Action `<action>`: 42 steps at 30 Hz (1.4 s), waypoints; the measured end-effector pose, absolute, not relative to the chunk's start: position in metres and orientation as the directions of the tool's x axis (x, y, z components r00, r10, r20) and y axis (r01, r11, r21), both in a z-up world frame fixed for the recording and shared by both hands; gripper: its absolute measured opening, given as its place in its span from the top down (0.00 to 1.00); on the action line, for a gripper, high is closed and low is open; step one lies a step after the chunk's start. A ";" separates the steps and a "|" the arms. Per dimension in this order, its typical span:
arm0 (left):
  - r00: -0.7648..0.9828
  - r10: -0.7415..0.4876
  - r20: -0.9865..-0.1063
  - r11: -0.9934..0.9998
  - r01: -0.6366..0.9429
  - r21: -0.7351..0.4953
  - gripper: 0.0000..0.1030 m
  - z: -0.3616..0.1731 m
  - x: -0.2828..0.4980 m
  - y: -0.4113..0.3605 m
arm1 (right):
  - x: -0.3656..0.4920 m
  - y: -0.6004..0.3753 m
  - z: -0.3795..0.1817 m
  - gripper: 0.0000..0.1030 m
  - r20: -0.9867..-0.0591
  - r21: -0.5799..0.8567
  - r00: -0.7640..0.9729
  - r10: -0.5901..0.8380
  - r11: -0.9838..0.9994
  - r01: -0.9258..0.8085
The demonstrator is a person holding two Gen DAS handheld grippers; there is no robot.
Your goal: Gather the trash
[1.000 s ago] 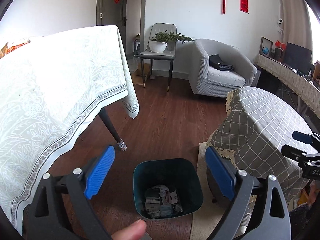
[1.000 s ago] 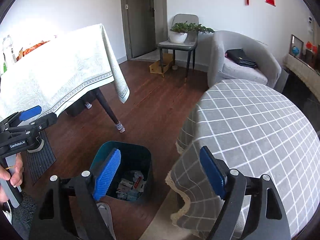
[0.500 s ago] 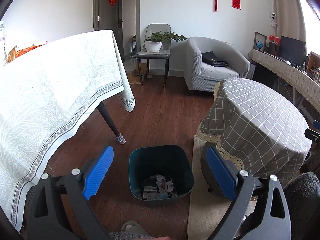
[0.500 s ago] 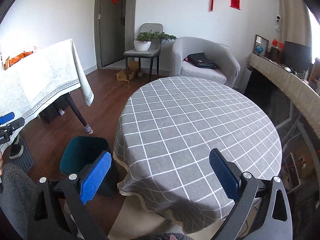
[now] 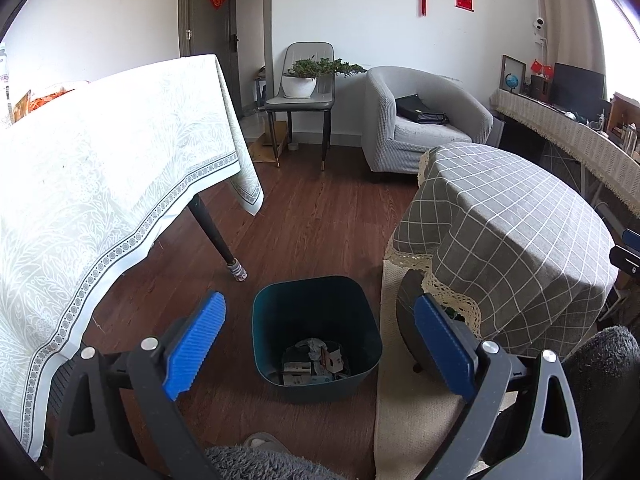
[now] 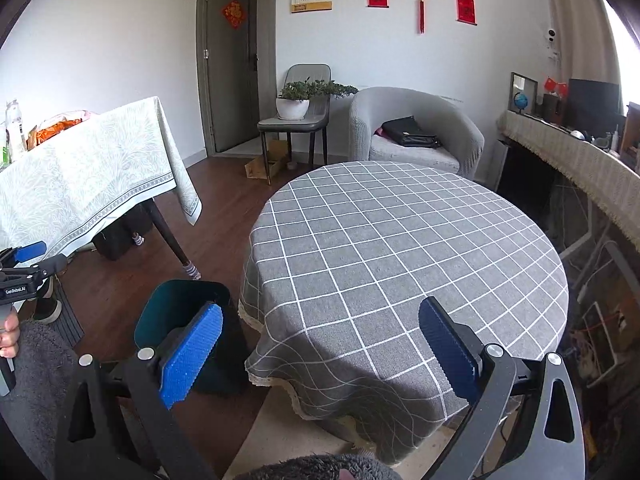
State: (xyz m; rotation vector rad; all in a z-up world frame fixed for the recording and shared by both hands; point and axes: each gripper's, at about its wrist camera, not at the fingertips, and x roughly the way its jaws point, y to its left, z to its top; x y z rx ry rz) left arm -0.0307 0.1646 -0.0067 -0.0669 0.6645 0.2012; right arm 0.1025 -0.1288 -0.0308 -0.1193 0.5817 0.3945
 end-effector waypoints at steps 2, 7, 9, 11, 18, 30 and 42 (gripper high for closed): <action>0.769 0.162 -0.618 0.978 -0.207 0.000 0.05 -0.007 -0.031 0.164 | 0.102 -0.127 -0.031 0.03 -0.558 -0.006 0.765 0.323 0.919 -0.393; 0.771 0.163 -0.616 0.978 -0.207 -0.001 0.05 -0.007 -0.032 0.165 | 0.102 -0.123 -0.033 0.03 -0.570 -0.019 0.759 0.313 0.920 -0.393; 0.769 0.163 -0.618 0.978 -0.208 0.000 0.05 -0.007 -0.031 0.164 | 0.102 -0.120 -0.034 0.03 -0.571 -0.020 0.759 0.313 0.919 -0.394; 0.768 0.163 -0.620 0.978 -0.207 0.000 0.05 -0.007 -0.032 0.164 | 0.101 -0.120 -0.033 0.03 -0.570 -0.021 0.759 0.314 0.918 -0.395; 0.767 0.162 -0.621 0.980 -0.198 0.011 0.05 -0.007 -0.031 0.163 | 0.102 -0.119 -0.033 0.03 -0.570 -0.014 0.759 0.314 0.920 -0.391; 0.766 0.160 -0.622 0.981 -0.191 0.017 0.05 -0.008 -0.030 0.159 | 0.102 -0.121 -0.033 0.03 -0.571 -0.002 0.758 0.316 0.922 -0.387; 0.767 0.160 -0.622 0.982 -0.187 0.021 0.05 -0.008 -0.030 0.158 | 0.102 -0.121 -0.032 0.03 -0.570 -0.008 0.759 0.316 0.921 -0.389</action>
